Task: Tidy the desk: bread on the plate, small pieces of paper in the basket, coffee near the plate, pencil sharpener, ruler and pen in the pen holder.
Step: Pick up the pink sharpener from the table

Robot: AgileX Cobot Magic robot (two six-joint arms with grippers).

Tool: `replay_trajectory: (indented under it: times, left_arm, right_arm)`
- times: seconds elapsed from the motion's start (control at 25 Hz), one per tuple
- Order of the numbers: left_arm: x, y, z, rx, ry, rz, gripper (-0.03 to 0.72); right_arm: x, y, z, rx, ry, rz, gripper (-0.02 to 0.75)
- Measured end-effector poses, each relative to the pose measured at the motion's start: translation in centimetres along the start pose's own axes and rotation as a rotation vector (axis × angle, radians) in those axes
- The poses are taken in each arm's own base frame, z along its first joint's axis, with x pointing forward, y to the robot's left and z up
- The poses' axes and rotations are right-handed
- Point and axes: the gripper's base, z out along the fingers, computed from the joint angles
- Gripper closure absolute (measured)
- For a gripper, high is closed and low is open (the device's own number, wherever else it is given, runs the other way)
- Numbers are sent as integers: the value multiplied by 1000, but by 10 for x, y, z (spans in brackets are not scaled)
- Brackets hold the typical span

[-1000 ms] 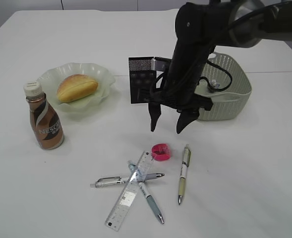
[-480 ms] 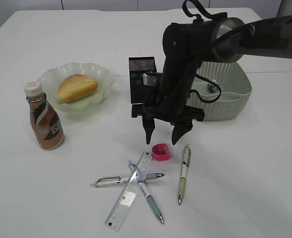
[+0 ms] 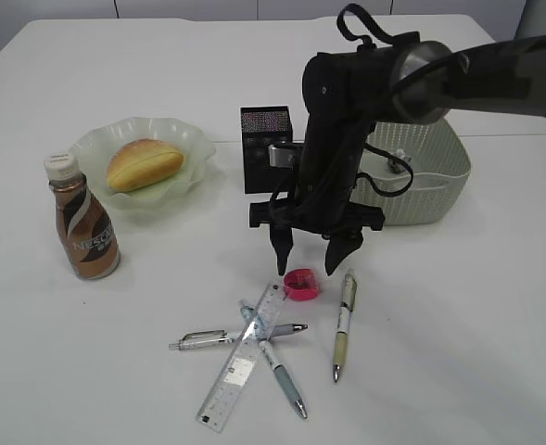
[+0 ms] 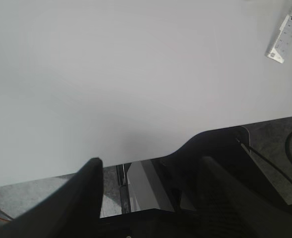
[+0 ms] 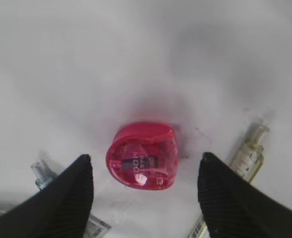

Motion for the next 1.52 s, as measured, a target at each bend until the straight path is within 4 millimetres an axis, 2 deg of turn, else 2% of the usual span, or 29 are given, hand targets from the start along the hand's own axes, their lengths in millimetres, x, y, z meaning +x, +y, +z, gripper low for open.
replay_trajectory:
  times: [0.68,1.2,1.52]
  left_arm:
    - [0,0,0,-3,0,1,255]
    - [0,0,0,-5,0,2,255]
    - [0,1,0,-10,-1,3,255]
  right_arm:
    - [-2,0,6,0,-3,-1,220]
    - [-4,0,22,-7,25,12,220]
    - [-4,0,22,-8,28,11,220]
